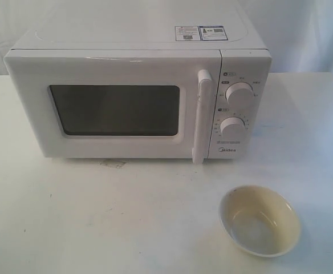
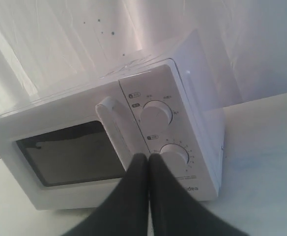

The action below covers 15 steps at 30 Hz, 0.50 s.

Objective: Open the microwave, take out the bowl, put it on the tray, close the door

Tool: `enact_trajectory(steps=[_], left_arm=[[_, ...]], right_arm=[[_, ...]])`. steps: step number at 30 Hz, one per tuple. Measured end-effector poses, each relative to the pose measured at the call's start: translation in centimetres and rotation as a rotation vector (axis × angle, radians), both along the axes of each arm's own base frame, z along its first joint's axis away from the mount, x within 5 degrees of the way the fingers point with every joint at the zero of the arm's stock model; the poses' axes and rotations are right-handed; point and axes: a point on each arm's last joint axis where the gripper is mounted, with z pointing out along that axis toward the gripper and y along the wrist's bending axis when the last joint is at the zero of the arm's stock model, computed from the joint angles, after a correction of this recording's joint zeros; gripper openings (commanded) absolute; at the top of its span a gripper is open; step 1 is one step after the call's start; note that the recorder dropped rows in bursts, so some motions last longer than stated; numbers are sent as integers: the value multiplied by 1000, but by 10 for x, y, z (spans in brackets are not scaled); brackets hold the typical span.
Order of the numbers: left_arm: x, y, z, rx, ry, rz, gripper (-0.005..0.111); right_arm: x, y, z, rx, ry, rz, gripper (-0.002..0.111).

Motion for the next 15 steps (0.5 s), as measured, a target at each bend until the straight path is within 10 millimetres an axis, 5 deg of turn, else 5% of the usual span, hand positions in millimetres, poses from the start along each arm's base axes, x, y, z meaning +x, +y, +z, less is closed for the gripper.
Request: enact_trajectory(steps=[15], left_arm=[[0,0,0,0,0,0,0]], right_arm=[[3,-4,-16,8,22,-50,0]])
